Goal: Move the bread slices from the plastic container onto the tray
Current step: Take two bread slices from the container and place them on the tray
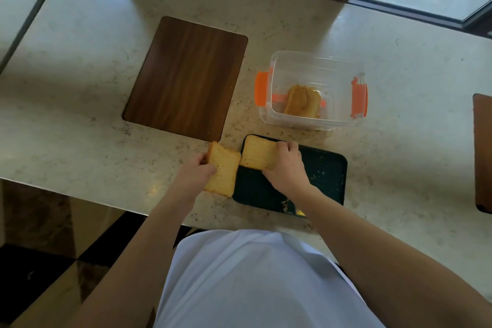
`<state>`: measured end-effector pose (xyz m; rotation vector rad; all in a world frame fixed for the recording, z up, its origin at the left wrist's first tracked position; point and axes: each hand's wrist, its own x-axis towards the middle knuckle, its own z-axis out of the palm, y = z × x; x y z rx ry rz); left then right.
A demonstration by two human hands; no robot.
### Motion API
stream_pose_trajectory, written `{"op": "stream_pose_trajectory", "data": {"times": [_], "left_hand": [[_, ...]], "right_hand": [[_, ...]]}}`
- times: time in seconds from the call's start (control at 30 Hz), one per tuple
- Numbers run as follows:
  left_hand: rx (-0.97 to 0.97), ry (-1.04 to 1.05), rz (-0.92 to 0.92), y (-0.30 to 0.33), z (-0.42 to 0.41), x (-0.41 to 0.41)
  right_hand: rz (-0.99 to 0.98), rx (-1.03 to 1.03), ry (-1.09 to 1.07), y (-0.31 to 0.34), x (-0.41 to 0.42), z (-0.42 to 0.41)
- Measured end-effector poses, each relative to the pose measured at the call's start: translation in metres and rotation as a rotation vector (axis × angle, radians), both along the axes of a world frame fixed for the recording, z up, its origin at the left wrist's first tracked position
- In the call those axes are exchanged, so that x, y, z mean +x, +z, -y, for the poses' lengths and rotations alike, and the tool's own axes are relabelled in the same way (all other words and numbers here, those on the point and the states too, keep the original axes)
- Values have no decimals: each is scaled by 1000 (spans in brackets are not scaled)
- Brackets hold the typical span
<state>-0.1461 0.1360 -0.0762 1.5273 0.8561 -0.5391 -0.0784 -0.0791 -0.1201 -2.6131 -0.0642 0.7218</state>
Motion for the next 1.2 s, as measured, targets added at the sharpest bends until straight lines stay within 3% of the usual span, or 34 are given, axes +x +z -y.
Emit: {"op": "stream_pose_trajectory", "data": {"times": [0.2,0.3,0.47,0.53,0.63,0.73,0.83,1.0,1.1,1.2], "left_hand": [[3,-20,23,-2,4,2],[-15,-33,34,-2,8,3],[10,-137,42,-3,25,8],[44,-241,66,-1,33,9],[136,-569,223,3,43,7],[76,-730,316,7,48,7],[0,-649,314,4,50,12],[-262,-281,206,-10,42,12],[-235,-161,192,-22,42,6],[-186,-58,193,-30,43,0]], "right_hand": [[44,-29,-3,5,0,7],[73,105,-117,11,-8,18],[-104,300,-100,19,-31,38],[-177,366,-122,22,-35,43],[-304,463,-98,30,-35,46],[-317,529,-53,37,-34,47],[-318,597,-148,39,-37,52],[-473,841,-474,38,-37,62],[-473,921,-588,40,-35,67],[-447,873,-655,38,-34,65]]}}
